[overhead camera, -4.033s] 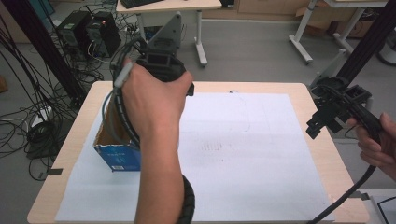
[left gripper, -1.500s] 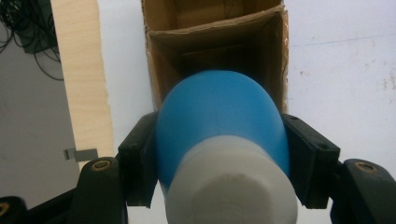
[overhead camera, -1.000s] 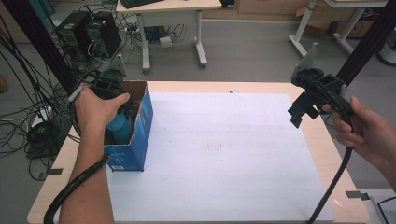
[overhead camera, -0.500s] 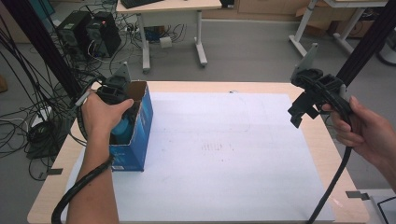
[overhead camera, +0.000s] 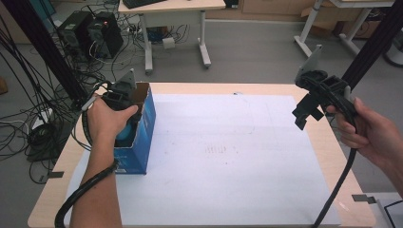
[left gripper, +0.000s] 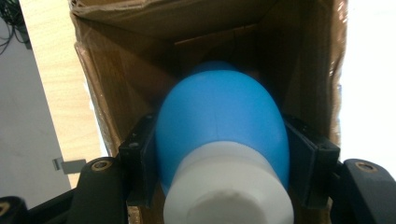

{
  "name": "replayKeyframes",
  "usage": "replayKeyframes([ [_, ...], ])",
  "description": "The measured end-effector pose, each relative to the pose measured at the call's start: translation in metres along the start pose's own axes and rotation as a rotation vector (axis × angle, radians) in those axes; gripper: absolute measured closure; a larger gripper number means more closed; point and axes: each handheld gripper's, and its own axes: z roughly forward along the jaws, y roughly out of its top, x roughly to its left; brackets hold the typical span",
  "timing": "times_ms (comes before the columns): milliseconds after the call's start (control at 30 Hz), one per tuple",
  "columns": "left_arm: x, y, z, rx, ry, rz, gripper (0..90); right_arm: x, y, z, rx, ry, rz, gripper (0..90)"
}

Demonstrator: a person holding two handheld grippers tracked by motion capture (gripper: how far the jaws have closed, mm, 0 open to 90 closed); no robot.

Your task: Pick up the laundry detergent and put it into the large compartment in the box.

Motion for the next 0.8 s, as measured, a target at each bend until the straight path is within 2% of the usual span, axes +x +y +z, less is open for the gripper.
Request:
replayKeyframes([
  [467, 0.015, -0.008, 0.006, -0.043, -0.03, -0.04, 36.8, 0.007, 0.008, 0.004, 0.009, -0.008, -0.004, 3.6],
  [800, 0.017, -0.01, 0.008, -0.065, -0.039, -0.057, 36.6, 0.011, 0.01, 0.005, 0.013, -0.012, -0.006, 3.6],
])
